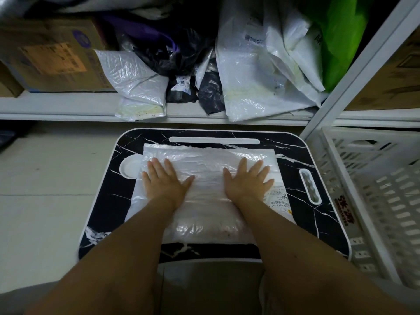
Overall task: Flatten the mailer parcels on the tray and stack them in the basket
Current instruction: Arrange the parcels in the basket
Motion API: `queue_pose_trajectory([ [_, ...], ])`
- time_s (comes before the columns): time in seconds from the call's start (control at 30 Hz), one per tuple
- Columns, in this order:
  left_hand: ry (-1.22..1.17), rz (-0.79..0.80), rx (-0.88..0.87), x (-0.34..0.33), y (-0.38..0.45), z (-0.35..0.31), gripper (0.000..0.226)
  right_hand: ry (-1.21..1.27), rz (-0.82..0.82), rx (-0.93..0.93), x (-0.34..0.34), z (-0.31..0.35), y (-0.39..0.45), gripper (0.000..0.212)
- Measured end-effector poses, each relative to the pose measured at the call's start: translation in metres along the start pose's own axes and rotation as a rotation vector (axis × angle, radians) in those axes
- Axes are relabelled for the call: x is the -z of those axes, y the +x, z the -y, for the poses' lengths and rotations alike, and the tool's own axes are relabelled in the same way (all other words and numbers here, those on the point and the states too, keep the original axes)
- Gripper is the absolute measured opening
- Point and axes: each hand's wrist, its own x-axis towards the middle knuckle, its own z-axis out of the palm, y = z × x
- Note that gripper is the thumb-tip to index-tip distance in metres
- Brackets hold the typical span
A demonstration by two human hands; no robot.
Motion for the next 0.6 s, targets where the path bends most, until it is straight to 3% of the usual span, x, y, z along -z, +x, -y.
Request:
queue_pose_trajectory([
  [0.2,0.007,0.056,-0.048,0.027,-0.023,-0.023,0.063,0.028,0.037,-0.001,0.029,-0.009,-0.017,0.063],
  [0.33,-0.025,0.136,-0.054,0.030,-0.070,-0.053,0.067,-0.026,-0.054,0.038,0.020,0.008,-0.068,0.061],
  [0.47,-0.034,0.155,0.012,0.004,-0.107,-0.046,0.069,-0.013,-0.046,0.074,-0.005,-0.006,-0.106,0.061],
  [0.6,-0.075,0.009,-0.027,-0.025,-0.128,-0.036,0.068,-0.021,-0.133,0.137,-0.027,-0.023,-0.122,0.062],
])
